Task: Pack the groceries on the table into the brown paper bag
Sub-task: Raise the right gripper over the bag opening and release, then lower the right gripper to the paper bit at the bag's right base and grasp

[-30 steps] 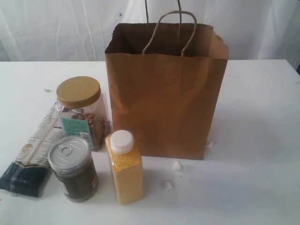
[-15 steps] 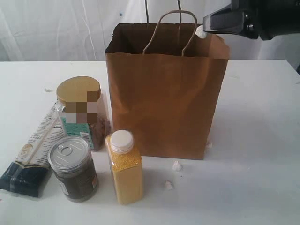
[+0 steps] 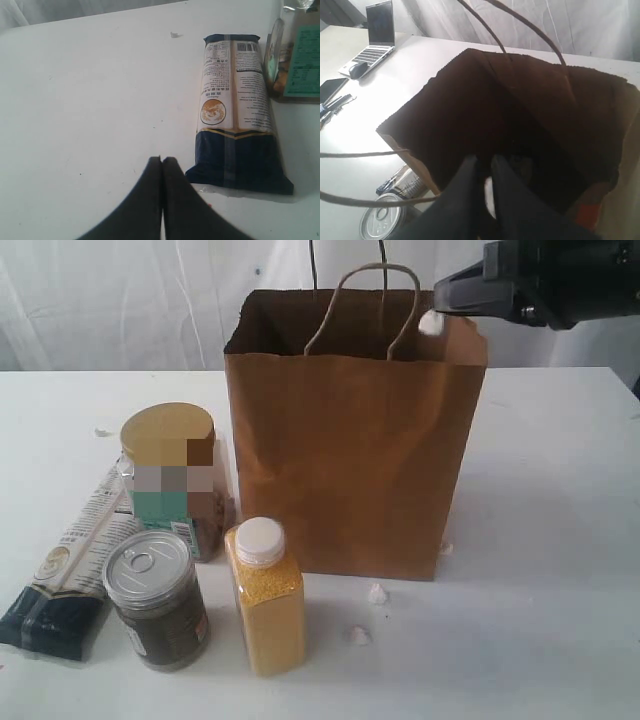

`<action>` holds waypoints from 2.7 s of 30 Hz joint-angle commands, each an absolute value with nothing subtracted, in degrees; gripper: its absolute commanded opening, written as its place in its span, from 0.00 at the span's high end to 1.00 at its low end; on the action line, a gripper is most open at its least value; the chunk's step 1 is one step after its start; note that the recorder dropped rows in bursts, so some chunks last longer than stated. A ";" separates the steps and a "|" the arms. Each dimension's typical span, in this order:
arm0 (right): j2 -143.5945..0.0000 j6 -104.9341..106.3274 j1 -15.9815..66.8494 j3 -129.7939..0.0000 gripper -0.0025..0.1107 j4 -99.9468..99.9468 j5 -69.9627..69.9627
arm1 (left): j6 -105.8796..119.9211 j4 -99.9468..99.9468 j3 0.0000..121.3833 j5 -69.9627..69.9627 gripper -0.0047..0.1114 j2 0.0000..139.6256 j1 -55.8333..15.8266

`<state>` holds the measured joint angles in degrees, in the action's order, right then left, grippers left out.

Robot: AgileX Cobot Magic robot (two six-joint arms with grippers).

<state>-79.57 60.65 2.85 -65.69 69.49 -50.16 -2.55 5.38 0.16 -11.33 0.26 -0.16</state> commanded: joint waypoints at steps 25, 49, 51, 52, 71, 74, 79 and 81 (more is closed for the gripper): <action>-56.91 60.87 2.77 -31.73 0.98 62.04 26.78 | -2.76 5.23 0.00 -11.12 0.96 0.00 -0.10; -86.86 49.77 0.95 -31.93 0.98 55.17 -12.93 | -2.76 5.23 0.00 -11.12 0.96 0.00 -0.10; -86.86 49.77 0.95 -31.93 0.98 55.79 -12.60 | -2.76 5.23 0.00 -11.12 0.96 0.00 -0.10; -86.86 49.77 0.95 -31.93 0.98 55.79 -12.60 | -2.76 5.23 0.00 -11.12 0.96 0.00 -0.10; -86.86 52.30 1.06 -44.30 0.98 42.47 -49.11 | -2.76 5.23 0.00 -11.12 0.96 0.00 -0.10; -86.86 53.24 1.29 -44.18 0.98 42.57 -48.67 | -2.76 5.23 0.00 -11.12 0.96 0.00 -0.10; -86.86 65.17 3.02 -43.21 0.98 42.81 -43.58 | -2.76 5.23 0.00 -11.12 0.96 0.00 -0.10; -86.86 73.12 3.90 -43.21 0.96 42.81 -43.33 | -2.76 5.23 0.00 -11.12 0.96 0.00 -0.10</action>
<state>-86.96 63.31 2.89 -43.51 43.08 -44.16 -2.55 5.38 0.16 -11.33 0.26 -0.16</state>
